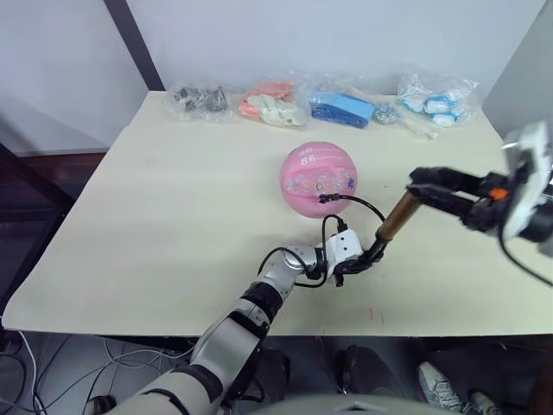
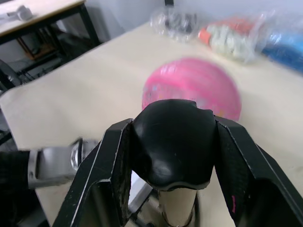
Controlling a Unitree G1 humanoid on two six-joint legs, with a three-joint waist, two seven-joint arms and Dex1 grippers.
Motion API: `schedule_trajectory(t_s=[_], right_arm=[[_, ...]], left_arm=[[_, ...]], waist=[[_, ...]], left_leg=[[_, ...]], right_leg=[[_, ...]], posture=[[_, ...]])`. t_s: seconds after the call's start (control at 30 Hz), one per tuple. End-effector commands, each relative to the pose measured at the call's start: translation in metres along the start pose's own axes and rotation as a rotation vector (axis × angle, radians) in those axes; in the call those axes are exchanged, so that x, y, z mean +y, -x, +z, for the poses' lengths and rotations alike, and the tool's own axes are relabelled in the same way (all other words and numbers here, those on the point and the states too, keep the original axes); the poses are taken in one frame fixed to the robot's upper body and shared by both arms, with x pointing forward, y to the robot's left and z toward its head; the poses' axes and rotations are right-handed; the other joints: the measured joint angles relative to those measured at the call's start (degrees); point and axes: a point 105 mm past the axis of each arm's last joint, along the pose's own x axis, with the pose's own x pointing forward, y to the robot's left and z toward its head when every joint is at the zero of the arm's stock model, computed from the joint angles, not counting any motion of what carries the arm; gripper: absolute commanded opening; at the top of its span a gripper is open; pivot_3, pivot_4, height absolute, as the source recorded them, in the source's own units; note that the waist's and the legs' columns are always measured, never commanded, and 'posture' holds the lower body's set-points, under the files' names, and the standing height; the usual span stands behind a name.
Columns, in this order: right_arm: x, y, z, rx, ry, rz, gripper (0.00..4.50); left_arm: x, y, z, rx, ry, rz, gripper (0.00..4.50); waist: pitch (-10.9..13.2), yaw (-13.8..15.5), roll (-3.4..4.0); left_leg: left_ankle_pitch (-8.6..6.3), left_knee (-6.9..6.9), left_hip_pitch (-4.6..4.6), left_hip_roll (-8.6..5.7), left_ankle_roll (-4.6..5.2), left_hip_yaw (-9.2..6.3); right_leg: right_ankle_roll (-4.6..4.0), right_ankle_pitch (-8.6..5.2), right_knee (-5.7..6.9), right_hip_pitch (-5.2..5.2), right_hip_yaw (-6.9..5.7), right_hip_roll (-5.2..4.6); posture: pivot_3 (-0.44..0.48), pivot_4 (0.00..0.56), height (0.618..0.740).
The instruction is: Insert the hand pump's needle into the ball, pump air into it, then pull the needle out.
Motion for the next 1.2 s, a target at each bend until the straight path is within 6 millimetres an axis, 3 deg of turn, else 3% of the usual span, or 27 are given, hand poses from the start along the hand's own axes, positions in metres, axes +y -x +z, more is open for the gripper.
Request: schedule_trajectory(t_s=[0.03, 0.2, 0.33, 0.43, 0.57, 0.77, 1.0, 1.2], right_arm=[[-0.007, -0.016, -0.071, 0.202, -0.087, -0.032, 1.89], [-0.007, -0.033, -0.117, 0.290, -0.122, -0.030, 1.89], [-0.007, -0.036, -0.120, 0.276, -0.116, -0.025, 1.88], [-0.010, -0.029, -0.080, 0.161, -0.062, -0.027, 1.88], [-0.008, -0.009, -0.006, -0.024, 0.027, -0.008, 1.88], [-0.001, 0.020, 0.058, -0.141, 0.097, 0.003, 1.88], [0.006, 0.046, 0.104, -0.194, 0.162, -0.017, 1.88], [0.017, 0.058, 0.127, -0.211, 0.202, -0.001, 1.88]], left_arm=[[-0.023, 0.005, -0.041, 0.133, 0.075, -0.075, 1.02], [-0.024, 0.005, -0.041, 0.134, 0.074, -0.077, 1.02], [-0.023, 0.005, -0.040, 0.134, 0.074, -0.075, 1.02], [-0.022, 0.006, -0.041, 0.137, 0.075, -0.072, 1.02], [-0.023, 0.007, -0.042, 0.140, 0.078, -0.075, 1.02], [-0.026, 0.004, -0.040, 0.133, 0.080, -0.082, 1.02], [-0.025, 0.004, -0.041, 0.134, 0.081, -0.082, 1.02], [-0.025, 0.005, -0.041, 0.136, 0.083, -0.080, 1.02]], waist=[[-0.3, 0.0, -0.22], [-0.7, -0.2, -0.46], [-1.0, -0.2, -0.44], [-1.0, -0.2, -0.41], [-0.6, -0.2, 0.02], [0.1, 0.2, 0.63], [0.4, 0.3, 0.54], [0.6, 0.3, 0.61]], left_leg=[[0.00, -0.03, 0.02, 0.02, 0.00, -0.02], [0.00, -0.04, 0.10, 0.06, -0.01, -0.02], [0.00, -0.10, 0.30, 0.05, -0.01, -0.03], [-0.01, -0.14, 0.40, 0.05, -0.01, -0.03], [-0.01, -0.13, 0.24, 0.01, -0.01, -0.02], [0.00, -0.04, -0.16, -0.14, -0.01, -0.05], [0.00, -0.03, -0.28, -0.20, 0.00, -0.05], [0.00, -0.04, -0.39, -0.20, 0.00, -0.06]], right_leg=[[-0.01, 0.00, 0.00, 0.00, 0.00, 0.04], [-0.07, -0.02, 0.05, 0.02, -0.01, 0.07], [-0.10, -0.05, 0.05, 0.17, -0.01, 0.05], [-0.12, -0.06, 0.06, 0.23, 0.00, 0.05], [-0.12, -0.06, 0.05, 0.13, 0.01, 0.00], [-0.35, 0.08, 0.09, -0.15, -0.03, -0.15], [-0.33, 0.08, -0.03, -0.15, -0.08, -0.25], [-0.32, 0.08, -0.05, -0.23, -0.09, -0.27]], posture=[[0.000, 0.150, 0.740], [0.000, 0.150, 0.740], [0.000, 0.150, 0.740], [0.000, 0.150, 0.740], [0.000, 0.150, 0.740], [0.000, 0.150, 0.740], [0.000, 0.150, 0.740], [0.000, 0.150, 0.740]])
